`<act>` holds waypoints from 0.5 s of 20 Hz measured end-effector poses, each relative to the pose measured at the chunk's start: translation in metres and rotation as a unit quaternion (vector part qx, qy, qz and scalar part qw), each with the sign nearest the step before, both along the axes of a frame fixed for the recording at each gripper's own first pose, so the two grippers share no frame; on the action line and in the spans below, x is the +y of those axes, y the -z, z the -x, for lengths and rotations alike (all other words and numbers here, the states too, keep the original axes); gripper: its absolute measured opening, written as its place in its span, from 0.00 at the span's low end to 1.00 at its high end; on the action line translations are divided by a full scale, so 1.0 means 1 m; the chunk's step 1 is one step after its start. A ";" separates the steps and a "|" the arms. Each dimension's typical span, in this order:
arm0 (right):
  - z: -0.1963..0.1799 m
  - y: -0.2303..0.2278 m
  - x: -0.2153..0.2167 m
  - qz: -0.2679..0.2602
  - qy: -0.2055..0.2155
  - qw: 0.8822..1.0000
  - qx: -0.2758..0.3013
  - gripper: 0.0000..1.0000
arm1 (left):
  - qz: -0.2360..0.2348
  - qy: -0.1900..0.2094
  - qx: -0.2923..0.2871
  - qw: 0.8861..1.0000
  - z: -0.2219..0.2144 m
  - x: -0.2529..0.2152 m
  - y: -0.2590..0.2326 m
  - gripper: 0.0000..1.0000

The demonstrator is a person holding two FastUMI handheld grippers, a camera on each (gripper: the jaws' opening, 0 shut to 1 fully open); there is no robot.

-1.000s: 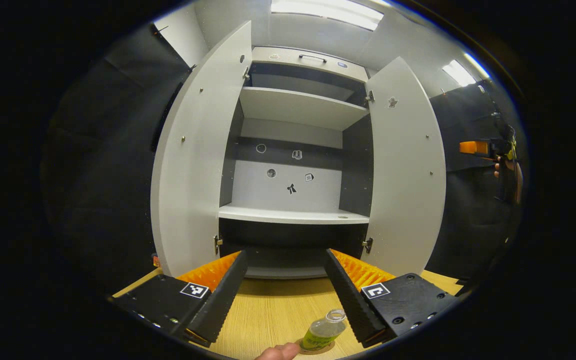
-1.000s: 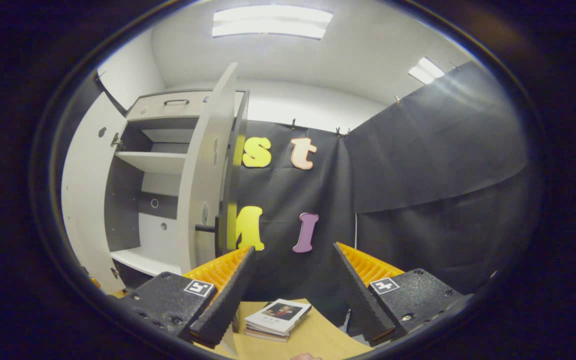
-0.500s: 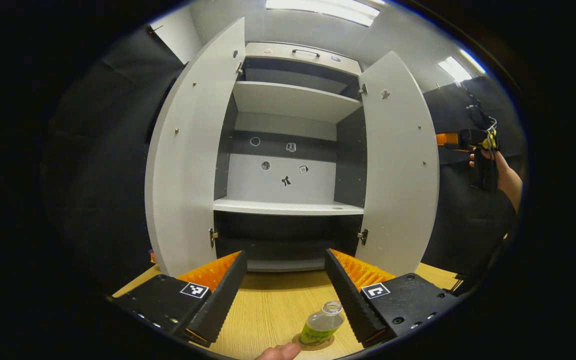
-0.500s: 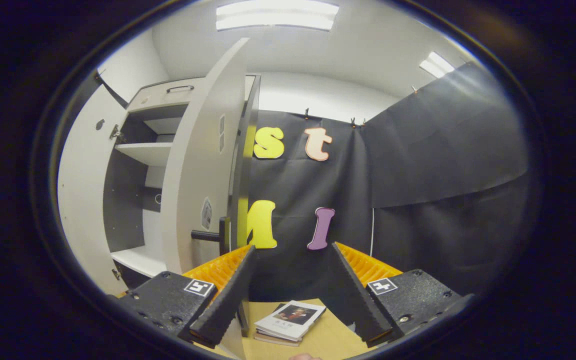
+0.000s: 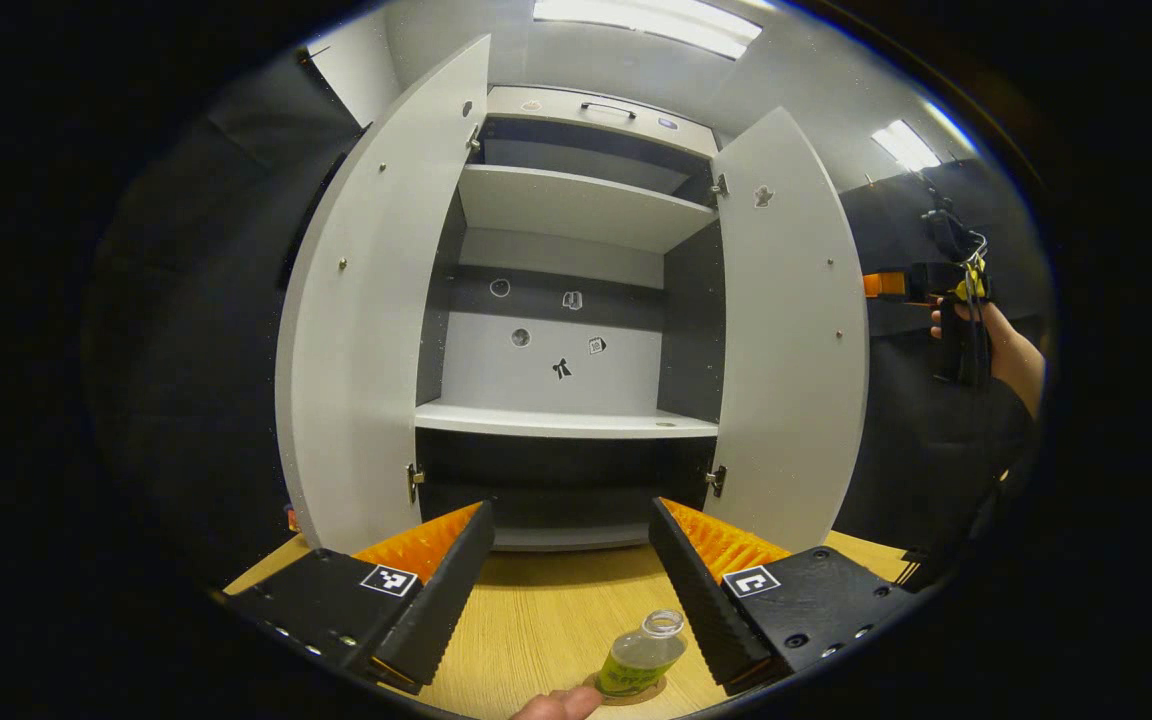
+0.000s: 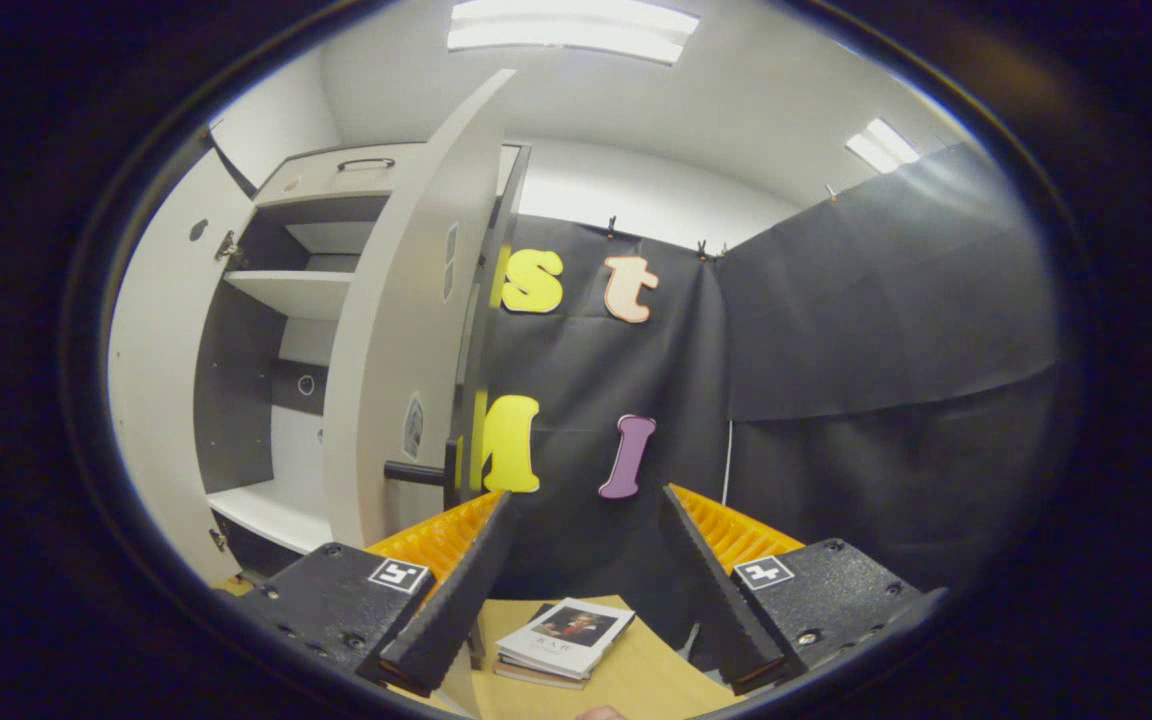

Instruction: Grasp the bottle in the cabinet with the left hand and place it on the coaster, then close the right door with the right hand and the left door with the left hand.

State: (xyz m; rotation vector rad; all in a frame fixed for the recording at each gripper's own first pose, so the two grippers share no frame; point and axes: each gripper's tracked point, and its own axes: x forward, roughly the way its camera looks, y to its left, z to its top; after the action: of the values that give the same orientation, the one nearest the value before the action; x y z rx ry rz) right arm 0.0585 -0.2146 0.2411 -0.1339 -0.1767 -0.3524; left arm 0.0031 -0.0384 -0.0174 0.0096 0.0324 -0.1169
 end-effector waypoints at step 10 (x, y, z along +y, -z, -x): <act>-0.006 0.017 0.082 -0.025 -0.081 0.996 0.016 0.95 | 0.002 -0.028 -0.002 1.000 0.010 0.030 -0.007 0.95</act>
State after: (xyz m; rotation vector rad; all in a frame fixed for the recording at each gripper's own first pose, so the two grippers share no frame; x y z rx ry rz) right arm 0.0645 -0.1330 0.2243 -0.0759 -0.1460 -0.1934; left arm -0.0067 -0.0087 -0.0101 0.0042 0.0285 -0.0610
